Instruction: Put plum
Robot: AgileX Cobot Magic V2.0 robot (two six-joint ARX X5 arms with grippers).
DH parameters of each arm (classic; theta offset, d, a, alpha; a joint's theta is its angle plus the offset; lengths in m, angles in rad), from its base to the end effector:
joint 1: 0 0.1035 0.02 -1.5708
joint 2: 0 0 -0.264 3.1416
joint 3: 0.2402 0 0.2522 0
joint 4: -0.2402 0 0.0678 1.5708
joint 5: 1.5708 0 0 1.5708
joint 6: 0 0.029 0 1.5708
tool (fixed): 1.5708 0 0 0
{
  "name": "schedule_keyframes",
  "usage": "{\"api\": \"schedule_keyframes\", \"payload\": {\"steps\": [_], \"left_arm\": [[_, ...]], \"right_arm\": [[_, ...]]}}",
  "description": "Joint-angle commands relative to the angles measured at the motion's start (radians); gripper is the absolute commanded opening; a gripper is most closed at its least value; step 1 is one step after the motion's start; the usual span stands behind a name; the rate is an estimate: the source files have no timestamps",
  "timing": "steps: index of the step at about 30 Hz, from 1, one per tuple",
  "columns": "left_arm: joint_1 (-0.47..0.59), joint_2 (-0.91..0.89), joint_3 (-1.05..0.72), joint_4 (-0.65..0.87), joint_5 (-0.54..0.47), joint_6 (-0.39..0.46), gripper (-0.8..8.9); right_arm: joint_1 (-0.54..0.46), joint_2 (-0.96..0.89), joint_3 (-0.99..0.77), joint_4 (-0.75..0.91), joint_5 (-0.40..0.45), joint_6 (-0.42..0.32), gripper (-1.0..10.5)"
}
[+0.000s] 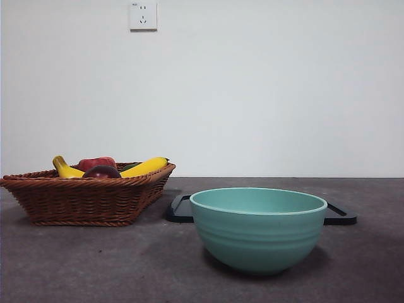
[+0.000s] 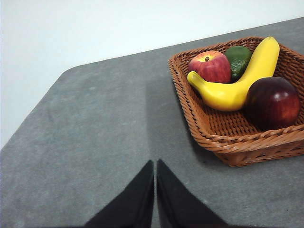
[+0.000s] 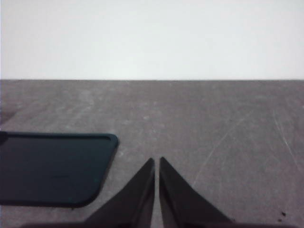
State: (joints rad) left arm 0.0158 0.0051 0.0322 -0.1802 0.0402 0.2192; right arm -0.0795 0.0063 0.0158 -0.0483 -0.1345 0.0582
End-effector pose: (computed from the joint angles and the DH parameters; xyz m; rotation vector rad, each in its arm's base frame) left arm 0.0949 0.0003 0.1567 0.2145 0.1497 -0.0410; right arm 0.0969 -0.0038 0.1637 0.0623 0.0402 0.0539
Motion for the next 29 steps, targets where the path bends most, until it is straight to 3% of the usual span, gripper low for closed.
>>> {"api": "schedule_keyframes", "payload": {"steps": [1, 6, 29], "left_arm": [[0.003, -0.002, -0.021, -0.008, 0.000, 0.001, 0.08], [0.003, -0.002, -0.021, -0.008, 0.000, 0.001, 0.08], [0.003, -0.002, -0.021, -0.008, 0.000, 0.001, 0.08]], "right_arm": [[-0.002, -0.003, -0.005, -0.023, 0.005, 0.013, 0.1], [-0.002, -0.003, -0.005, -0.126, 0.005, 0.013, 0.1], [-0.002, -0.003, -0.005, -0.109, 0.005, 0.020, 0.1]]}}
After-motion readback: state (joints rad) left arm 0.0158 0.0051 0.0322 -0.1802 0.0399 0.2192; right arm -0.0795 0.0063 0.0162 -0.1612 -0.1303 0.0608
